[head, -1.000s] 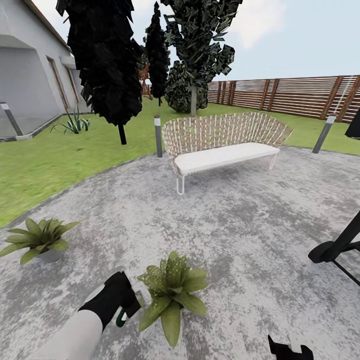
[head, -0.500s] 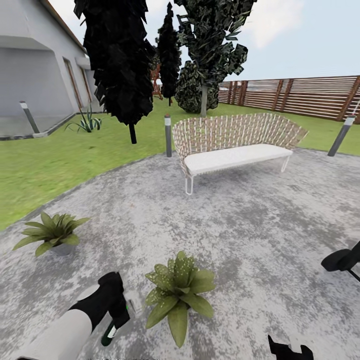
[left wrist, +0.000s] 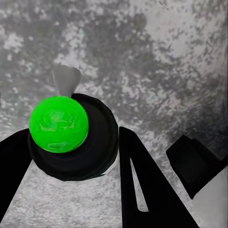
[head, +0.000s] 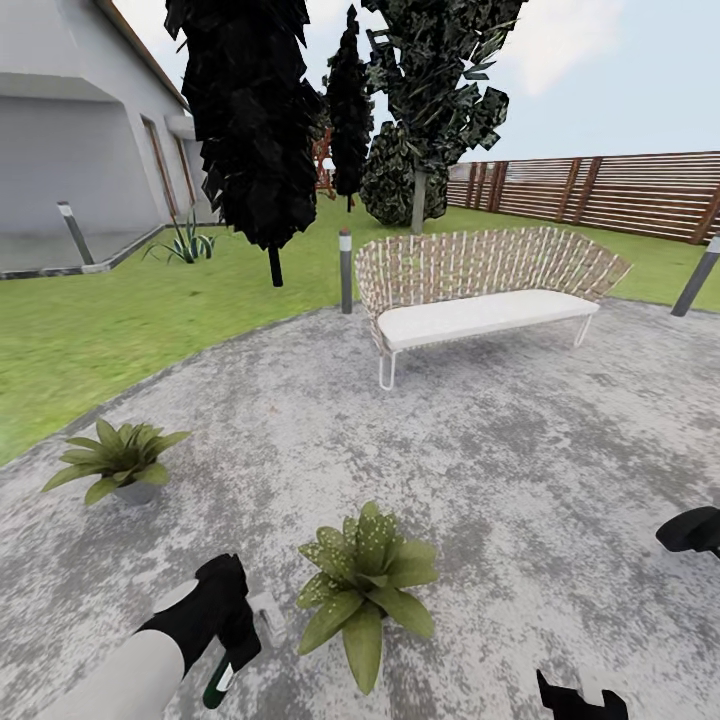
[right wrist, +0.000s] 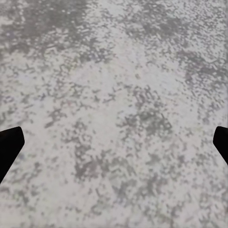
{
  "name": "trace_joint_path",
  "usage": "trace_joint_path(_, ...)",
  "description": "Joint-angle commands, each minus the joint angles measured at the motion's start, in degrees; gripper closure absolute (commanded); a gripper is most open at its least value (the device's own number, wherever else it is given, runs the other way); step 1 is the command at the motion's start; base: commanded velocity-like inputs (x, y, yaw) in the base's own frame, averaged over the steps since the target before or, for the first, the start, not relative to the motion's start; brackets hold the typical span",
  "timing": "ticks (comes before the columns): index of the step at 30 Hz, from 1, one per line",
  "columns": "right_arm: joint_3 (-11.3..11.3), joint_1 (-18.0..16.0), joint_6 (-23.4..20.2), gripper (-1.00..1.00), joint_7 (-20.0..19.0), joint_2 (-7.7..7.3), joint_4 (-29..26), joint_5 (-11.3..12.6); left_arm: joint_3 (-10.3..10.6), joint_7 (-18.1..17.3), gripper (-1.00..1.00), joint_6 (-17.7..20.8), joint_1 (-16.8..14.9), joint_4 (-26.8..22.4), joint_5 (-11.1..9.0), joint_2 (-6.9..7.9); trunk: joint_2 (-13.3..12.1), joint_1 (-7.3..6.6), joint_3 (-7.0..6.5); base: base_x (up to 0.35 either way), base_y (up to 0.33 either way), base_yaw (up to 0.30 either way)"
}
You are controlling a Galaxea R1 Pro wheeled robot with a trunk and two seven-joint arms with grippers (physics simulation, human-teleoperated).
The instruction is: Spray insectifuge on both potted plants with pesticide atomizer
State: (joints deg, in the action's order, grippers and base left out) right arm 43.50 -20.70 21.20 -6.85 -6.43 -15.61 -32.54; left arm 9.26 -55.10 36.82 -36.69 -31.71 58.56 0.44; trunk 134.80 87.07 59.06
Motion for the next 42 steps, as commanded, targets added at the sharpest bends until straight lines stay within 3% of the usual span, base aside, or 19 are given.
trace_joint_path(1, 0.47, -0.05, 0.19, -1.00, -0.45, 0.01, 0.03, -0.15, 0.04, -0.36, 1.00, 0.37, -0.03, -0.27, 0.11, -0.29, 0.02, -0.01, 0.05, 0.000, 0.000, 0.000)
trace_joint_path(4, 0.50, -0.05, 0.16, -1.00, -0.45, 0.01, 0.05, -0.15, -0.45, 2.09, 1.00, 0.38, 0.04, 0.28, -0.46, -2.17, 0.02, -0.01, 0.05, 0.000, 0.000, 0.000)
trace_joint_path(8, 0.47, -0.05, 0.16, -1.00, -0.45, 0.01, 0.05, -0.15, -1.99, 5.33, 1.00, 0.31, 1.98, 2.07, -2.44, -2.03, 0.02, -0.01, 0.05, 0.000, 0.000, 0.000)
trace_joint_path(13, 0.45, -0.05, 0.16, -1.00, -0.45, 0.01, 0.05, -0.15, -2.45, 10.66, 1.00, 0.19, 4.39, 3.00, -3.91, -1.94, 0.02, -0.01, 0.05, 0.000, 0.000, 0.000)
trace_joint_path(16, 0.45, -0.05, 0.16, -1.00, -0.45, 0.01, 0.05, -0.15, -2.46, 11.11, 1.00, 0.09, 4.58, 3.07, -4.98, -1.85, 0.02, -0.01, 0.05, 0.000, 0.000, 0.000)
trace_joint_path(24, 0.45, -0.05, 0.16, -1.00, -0.45, 0.01, 0.13, -0.15, -2.73, 11.28, 1.00, 0.10, 4.70, 2.23, -5.12, -1.89, 0.02, -0.01, 0.05, 0.000, 0.000, 0.000)
trace_joint_path(30, 0.46, -0.05, 0.16, -1.00, -0.45, 0.01, 0.09, -0.15, -2.68, 11.42, 1.00, -0.07, 6.88, 2.97, -5.13, 0.42, 0.02, -0.01, 0.05, 0.000, 0.000, 0.000)
trace_joint_path(37, 0.49, -0.05, 0.16, -1.00, -0.45, 0.01, 0.05, -0.15, -2.68, 11.42, 1.00, 0.07, 6.98, 2.31, -5.12, -0.01, 0.02, -0.01, 0.05, 0.132, -0.069, 0.000)
trace_joint_path(42, 0.46, -0.05, 0.24, -1.00, -0.45, 0.05, 0.05, -0.14, -2.73, 11.45, 1.00, 0.09, 6.98, 2.47, -5.08, 0.53, 0.02, -0.01, 0.05, 0.015, -0.009, 0.003)
